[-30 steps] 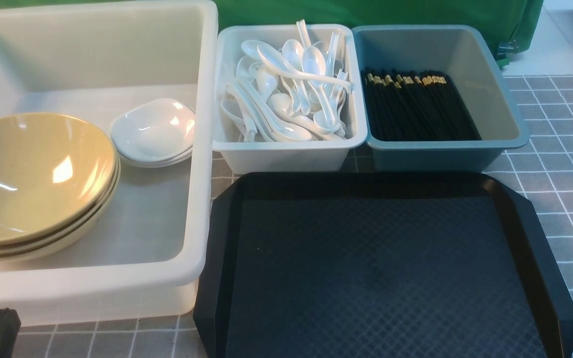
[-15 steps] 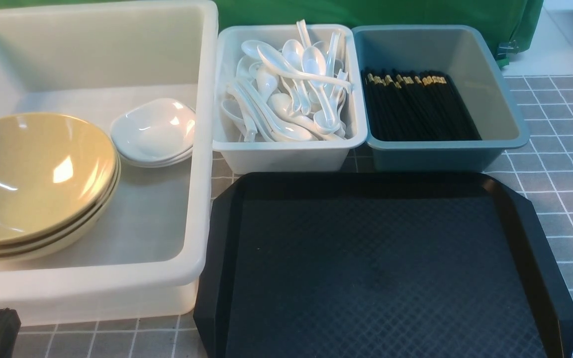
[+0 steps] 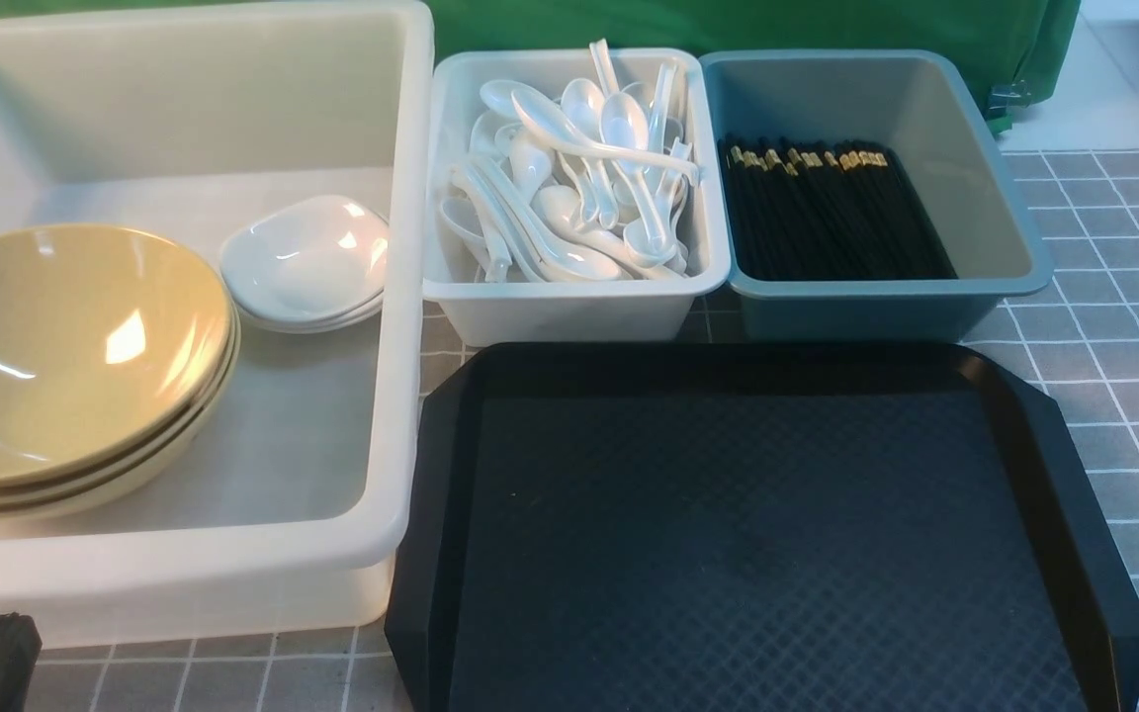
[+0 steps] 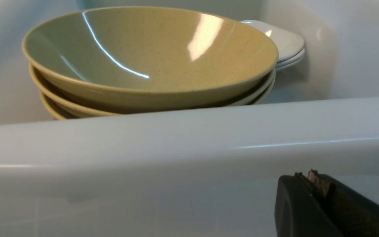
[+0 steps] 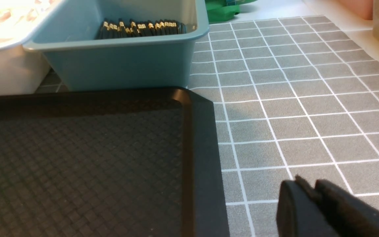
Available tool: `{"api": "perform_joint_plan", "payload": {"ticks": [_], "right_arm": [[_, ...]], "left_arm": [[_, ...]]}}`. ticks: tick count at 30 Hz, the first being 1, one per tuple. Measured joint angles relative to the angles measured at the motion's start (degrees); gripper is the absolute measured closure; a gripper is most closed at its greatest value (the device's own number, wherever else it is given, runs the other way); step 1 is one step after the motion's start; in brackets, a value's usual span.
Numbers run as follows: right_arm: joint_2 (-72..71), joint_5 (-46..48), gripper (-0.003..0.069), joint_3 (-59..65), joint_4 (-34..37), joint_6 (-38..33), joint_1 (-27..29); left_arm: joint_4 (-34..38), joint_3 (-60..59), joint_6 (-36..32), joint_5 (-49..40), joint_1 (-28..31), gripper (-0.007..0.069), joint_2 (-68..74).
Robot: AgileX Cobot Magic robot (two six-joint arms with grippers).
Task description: On grey table put chopsticks spoon bowls plates into blue grey white boxes.
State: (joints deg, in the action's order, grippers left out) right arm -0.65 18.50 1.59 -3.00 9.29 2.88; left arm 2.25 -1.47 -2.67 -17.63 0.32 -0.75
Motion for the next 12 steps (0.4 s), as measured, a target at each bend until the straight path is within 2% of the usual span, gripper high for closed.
{"api": "perform_joint_plan", "payload": {"ticks": [12], "right_arm": [[0.0,0.0,0.0552,0.0,0.0,0.0,0.0]], "left_arm": [[0.0,0.0,0.0,0.0,0.0,0.0636,0.0]]}}
